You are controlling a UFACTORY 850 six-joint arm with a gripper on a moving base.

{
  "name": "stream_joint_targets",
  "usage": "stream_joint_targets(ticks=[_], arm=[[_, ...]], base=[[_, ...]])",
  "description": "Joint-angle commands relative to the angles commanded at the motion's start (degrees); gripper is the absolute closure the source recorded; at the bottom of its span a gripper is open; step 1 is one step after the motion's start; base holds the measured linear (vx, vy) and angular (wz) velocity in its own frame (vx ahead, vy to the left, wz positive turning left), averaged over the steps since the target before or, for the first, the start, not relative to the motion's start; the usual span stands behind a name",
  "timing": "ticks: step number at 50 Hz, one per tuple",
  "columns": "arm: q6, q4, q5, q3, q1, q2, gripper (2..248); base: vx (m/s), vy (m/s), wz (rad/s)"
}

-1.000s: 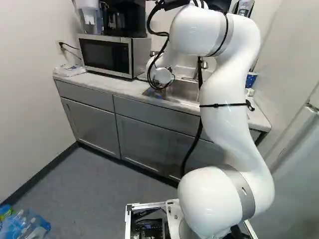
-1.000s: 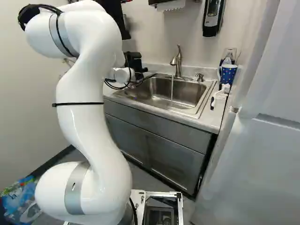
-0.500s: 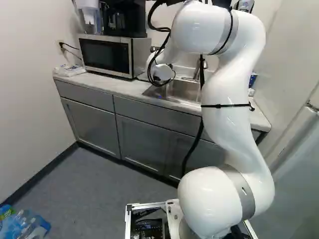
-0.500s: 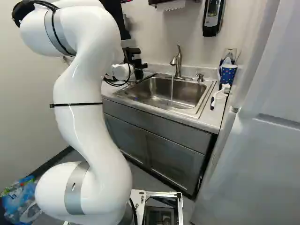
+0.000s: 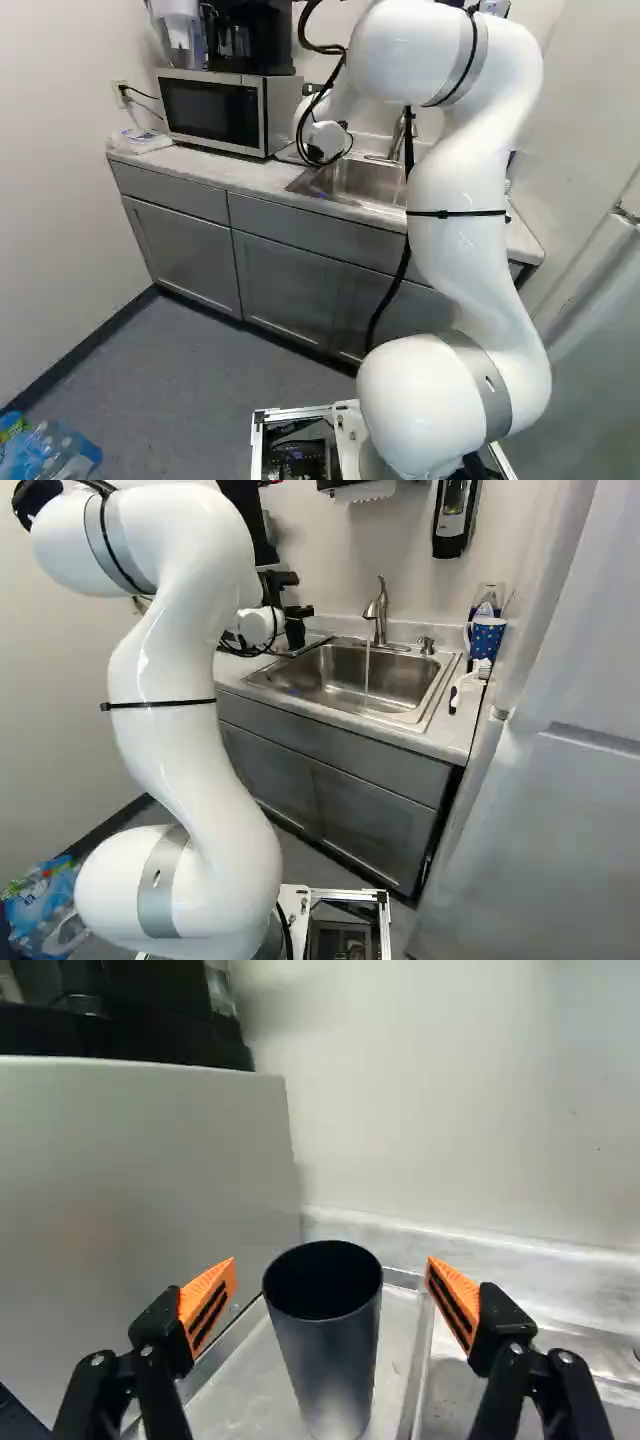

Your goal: Rinse the cup and place it in the tray

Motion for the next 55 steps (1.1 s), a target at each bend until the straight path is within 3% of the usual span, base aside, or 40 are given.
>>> stream_joint_targets(ticks=[36, 55], arm=[[0.0, 0.0, 0.0, -2.0, -0.1, 1.9, 3], [0.0, 0.0, 0.0, -3.2, -1.5, 2.9, 3]], base=[[0.0, 0.0, 0.0], [0.0, 0.0, 0.0]])
